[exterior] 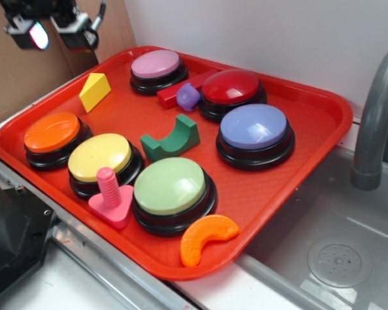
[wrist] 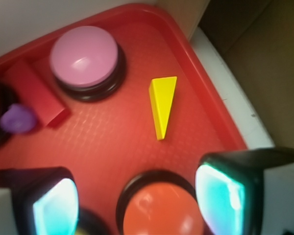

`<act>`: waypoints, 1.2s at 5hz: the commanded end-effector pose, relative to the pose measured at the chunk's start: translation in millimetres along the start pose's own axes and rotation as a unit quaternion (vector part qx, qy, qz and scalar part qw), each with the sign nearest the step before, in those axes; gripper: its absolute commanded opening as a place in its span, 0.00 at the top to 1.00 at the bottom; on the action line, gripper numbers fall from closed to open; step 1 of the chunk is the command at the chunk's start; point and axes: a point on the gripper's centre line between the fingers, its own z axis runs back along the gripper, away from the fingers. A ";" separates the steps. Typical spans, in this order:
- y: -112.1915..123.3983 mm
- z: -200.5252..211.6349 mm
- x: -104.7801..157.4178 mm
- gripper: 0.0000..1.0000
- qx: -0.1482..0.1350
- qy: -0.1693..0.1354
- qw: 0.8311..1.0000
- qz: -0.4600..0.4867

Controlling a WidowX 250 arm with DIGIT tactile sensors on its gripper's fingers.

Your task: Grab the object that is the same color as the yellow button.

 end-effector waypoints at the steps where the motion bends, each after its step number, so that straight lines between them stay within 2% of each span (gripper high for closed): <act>1: 20.5 -51.7 19.2 0.00 0.031 -0.057 0.996 0.054; 2: 20.0 -75.6 24.8 0.00 0.013 -0.040 0.998 0.048; 3: 18.4 -85.7 29.6 0.00 0.020 -0.049 0.997 0.057; 4: 18.0 -88.0 30.4 1.00 0.016 -0.066 0.995 0.078; 6: 15.7 -78.7 32.8 1.00 0.014 -0.067 0.995 0.066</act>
